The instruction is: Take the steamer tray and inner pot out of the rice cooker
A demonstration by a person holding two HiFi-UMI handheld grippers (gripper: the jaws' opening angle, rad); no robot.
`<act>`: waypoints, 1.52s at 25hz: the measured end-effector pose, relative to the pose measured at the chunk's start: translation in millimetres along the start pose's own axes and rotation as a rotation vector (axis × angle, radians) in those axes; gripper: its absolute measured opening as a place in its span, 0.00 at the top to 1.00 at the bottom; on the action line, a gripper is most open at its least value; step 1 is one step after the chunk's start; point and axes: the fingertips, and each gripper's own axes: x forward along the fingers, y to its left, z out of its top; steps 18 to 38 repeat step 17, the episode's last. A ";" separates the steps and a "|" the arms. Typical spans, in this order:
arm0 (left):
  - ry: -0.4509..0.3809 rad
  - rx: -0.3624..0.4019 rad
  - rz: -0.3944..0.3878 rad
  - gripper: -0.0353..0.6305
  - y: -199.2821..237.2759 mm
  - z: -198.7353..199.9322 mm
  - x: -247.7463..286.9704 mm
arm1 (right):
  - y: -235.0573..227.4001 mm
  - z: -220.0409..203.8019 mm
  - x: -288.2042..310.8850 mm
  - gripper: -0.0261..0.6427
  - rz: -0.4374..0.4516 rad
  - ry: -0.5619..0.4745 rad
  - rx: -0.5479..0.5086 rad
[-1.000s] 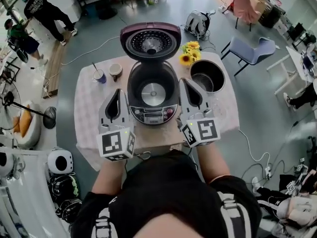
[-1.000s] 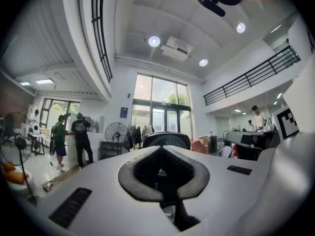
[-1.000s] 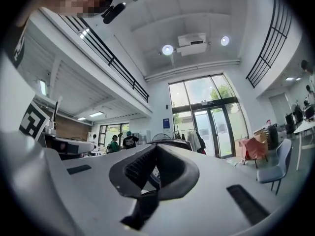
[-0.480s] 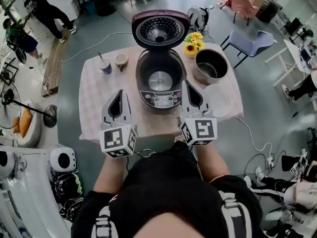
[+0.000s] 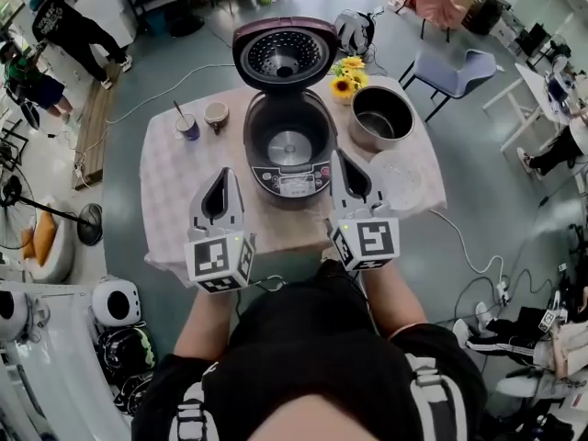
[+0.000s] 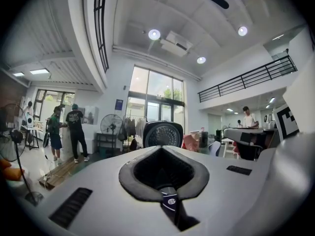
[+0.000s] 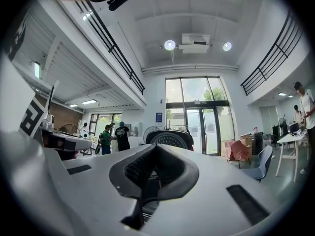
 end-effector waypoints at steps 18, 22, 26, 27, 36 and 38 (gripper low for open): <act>0.017 0.038 -0.021 0.94 -29.1 1.2 25.3 | -23.8 -8.9 3.2 0.96 0.019 0.016 0.010; 0.017 0.038 -0.021 0.94 -29.1 1.2 25.3 | -23.8 -8.9 3.2 0.96 0.019 0.016 0.010; 0.017 0.038 -0.021 0.94 -29.1 1.2 25.3 | -23.8 -8.9 3.2 0.96 0.019 0.016 0.010; 0.017 0.038 -0.021 0.94 -29.1 1.2 25.3 | -23.8 -8.9 3.2 0.96 0.019 0.016 0.010; 0.017 0.038 -0.021 0.94 -29.1 1.2 25.3 | -23.8 -8.9 3.2 0.96 0.019 0.016 0.010; 0.017 0.038 -0.021 0.94 -29.1 1.2 25.3 | -23.8 -8.9 3.2 0.96 0.019 0.016 0.010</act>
